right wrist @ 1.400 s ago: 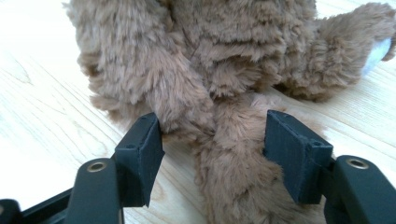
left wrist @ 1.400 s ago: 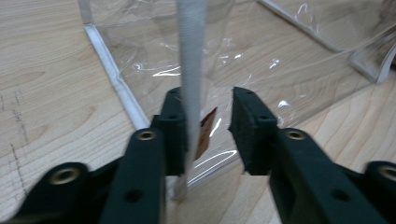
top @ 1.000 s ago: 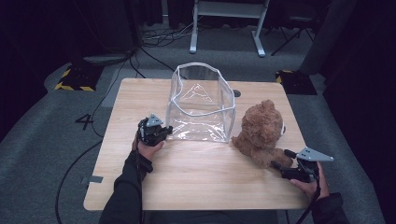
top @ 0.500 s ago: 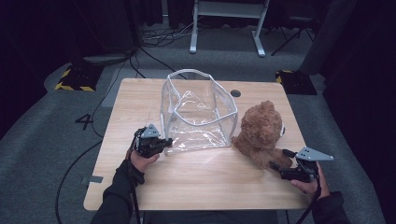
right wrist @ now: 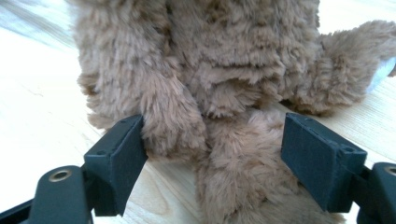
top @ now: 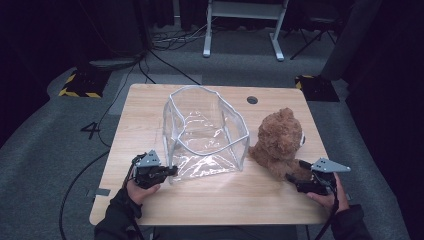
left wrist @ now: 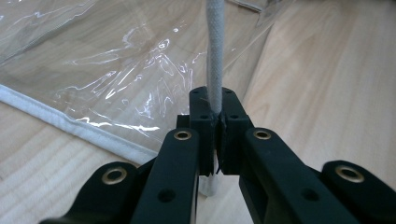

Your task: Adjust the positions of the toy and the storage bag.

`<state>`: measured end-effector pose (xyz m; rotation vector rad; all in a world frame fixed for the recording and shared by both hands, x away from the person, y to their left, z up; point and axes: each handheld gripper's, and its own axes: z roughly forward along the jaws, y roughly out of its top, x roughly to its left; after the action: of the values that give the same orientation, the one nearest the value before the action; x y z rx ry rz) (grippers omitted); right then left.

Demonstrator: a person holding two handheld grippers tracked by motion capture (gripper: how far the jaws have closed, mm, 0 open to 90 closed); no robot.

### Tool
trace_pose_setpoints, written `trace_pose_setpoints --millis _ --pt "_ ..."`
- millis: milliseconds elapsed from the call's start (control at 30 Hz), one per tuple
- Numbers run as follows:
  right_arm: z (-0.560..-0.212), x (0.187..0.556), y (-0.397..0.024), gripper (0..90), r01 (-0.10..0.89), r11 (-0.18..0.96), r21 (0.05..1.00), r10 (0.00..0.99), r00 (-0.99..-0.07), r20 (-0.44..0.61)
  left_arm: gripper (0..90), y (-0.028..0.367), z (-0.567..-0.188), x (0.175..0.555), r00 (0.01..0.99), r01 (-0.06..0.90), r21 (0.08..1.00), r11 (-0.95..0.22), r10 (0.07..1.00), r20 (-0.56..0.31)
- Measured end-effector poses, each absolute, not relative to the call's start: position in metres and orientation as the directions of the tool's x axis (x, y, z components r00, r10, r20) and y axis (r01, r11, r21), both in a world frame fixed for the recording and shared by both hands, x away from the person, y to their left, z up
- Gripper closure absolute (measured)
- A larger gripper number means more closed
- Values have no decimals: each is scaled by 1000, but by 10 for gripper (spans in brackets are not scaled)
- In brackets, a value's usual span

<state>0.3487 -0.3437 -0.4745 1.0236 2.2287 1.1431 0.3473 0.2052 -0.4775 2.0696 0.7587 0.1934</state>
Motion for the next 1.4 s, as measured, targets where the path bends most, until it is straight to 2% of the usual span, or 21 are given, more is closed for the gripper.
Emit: trace_pose_setpoints --millis 67,100,167,233,267,300,400,567,633,700,800,867,933,1133,1300,1400 --pt "-476 350 -344 225 419 388 821 776 -629 -46 859 209 -478 344 788 445 803 -396 599 -141" --pt "-476 350 -344 224 419 388 821 778 -626 -48 800 212 -478 343 781 447 810 -381 607 -145" --pt "-476 350 -345 225 420 382 823 782 -621 -46 600 215 -477 340 739 473 814 -337 654 -159" --pt "-476 350 -346 224 419 380 825 782 -621 -45 508 219 -476 337 715 475 814 -333 686 -136" --pt "-475 349 -346 224 417 379 826 783 -621 -46 386 221 -476 336 697 480 811 -334 707 -121" --pt "-475 349 -346 224 417 379 826 783 -621 -46 386 222 -476 335 676 494 806 -327 727 -120" --pt "-475 349 -345 226 414 385 825 779 -625 -50 233 225 -476 336 655 508 783 -359 751 -80" --pt "-474 348 -347 231 406 387 828 776 -628 -55 199 235 -476 338 590 530 783 -324 805 -66" --pt "-473 347 -348 234 406 383 830 779 -625 -53 258 242 -475 335 605 518 796 -313 792 -83" --pt "-473 347 -348 234 406 383 830 780 -624 -55 257 247 -472 327 632 491 811 -317 771 -81" --pt "-473 347 -349 234 406 384 830 779 -625 -55 246 253 -468 321 570 492 820 -293 821 -48" --pt "-473 347 -349 236 405 386 829 778 -626 -56 243 262 -467 325 519 502 833 -231 851 -77" --pt "-472 347 -348 236 400 389 830 774 -631 -60 242 272 -467 335 476 513 844 -159 871 -125" --pt "-471 346 -348 239 391 392 833 769 -636 -63 229 275 -469 376 389 533 837 -126 914 -111" --pt "-470 344 -347 240 386 390 836 766 -640 -61 257 259 -476 408 334 520 834 -185 943 1" --pt "-467 342 -345 239 376 391 840 762 -644 -67 291 248 -485 421 339 528 822 -213 940 26"
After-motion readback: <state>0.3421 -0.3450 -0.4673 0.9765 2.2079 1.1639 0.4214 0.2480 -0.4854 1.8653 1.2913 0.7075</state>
